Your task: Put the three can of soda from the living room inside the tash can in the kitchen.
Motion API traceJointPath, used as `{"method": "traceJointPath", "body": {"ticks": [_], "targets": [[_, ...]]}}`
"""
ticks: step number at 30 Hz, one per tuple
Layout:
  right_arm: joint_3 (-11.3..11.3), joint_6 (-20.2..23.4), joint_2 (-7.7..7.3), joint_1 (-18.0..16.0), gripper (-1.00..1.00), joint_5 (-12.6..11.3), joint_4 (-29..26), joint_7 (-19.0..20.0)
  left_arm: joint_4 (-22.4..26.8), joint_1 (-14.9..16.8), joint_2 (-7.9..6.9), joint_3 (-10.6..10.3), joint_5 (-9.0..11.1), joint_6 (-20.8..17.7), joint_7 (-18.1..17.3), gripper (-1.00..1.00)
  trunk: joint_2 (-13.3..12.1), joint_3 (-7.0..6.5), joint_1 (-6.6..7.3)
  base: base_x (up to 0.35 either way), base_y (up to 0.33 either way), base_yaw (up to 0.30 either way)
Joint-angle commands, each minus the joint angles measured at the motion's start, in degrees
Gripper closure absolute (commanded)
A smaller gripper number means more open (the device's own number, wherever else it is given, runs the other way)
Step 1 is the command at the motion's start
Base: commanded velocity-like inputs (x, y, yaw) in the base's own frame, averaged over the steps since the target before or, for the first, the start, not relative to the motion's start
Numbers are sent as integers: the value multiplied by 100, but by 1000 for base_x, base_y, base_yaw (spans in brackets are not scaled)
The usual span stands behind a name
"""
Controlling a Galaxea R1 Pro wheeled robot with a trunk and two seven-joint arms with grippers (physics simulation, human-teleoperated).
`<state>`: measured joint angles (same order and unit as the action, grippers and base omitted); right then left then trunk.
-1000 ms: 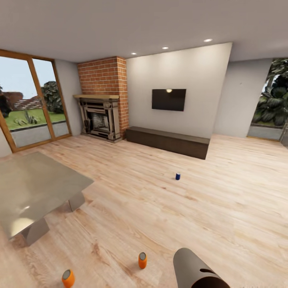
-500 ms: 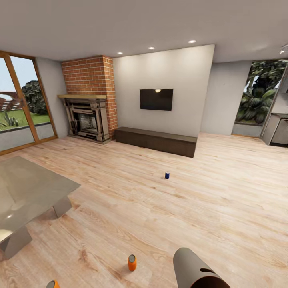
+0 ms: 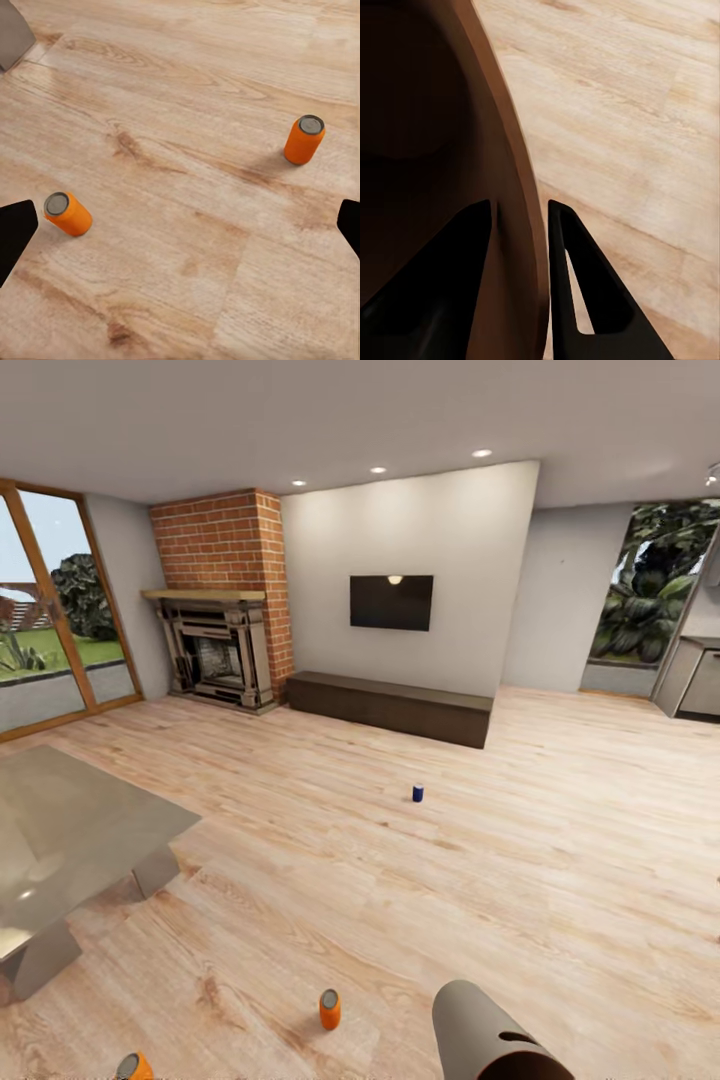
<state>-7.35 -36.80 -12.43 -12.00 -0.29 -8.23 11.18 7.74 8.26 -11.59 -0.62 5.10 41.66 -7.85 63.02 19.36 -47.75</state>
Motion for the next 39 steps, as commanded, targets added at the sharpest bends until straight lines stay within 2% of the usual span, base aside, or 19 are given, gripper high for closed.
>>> {"method": "traceJointPath", "body": {"ticks": [1, 17, 27, 29, 30, 32, 36, 37, 38, 39], "targets": [[-65, -2, 1, -3, 100, -6, -12, -2, 0, 0, 2, 1, 0, 0, -1, -100, 0, 9, 0, 0, -75, 0], [-76, -2, -4, -4, 100, -6, -19, -2, 0, 0, 8, -2, -2, 0, -6, -100, 0, 154, 0, 0, -252, -13], [-84, -20, -5, -5, 100, -6, -52, -2, 0, 0, 17, -3, -7, -35, -12, -100, 0, 205, 0, 0, -66, -34], [-135, -26, -5, -5, 100, -6, -63, -2, 0, 0, 32, -5, -11, -48, -17, -100, 0, 206, 0, 0, -6, -4], [-266, -32, -5, -5, 100, -3, -76, 13, 0, 3, 46, -11, -19, -76, -20, -100, 0, 206, 0, 0, -3, -2], [-347, -35, -7, -5, 100, -1, -84, 30, 3, 5, 54, -10, -27, -136, -21, -100, 0, 207, 0, 0, -2, -1], [-457, -43, -14, -5, 100, 2, -109, 90, 195, 46, 70, -3, -19, -900, -23, -100, 0, 207, 0, 0, 0, 0], [-471, -41, -14, -6, 100, 2, -161, 95, 400, 89, 73, 0, -13, -1357, -20, -100, 0, 207, 0, 0, 0, 0], [-476, -35, -14, -8, 100, 2, -214, 95, 545, 118, 74, 2, -9, -1632, -19, -100, 0, 207, 0, 0, 0, 0], [-485, -1, -14, -10, 100, 2, -453, 95, 1163, 192, 79, 12, 1, -2533, -13, -100, 0, 207, 0, 0, 0, 0]]}}
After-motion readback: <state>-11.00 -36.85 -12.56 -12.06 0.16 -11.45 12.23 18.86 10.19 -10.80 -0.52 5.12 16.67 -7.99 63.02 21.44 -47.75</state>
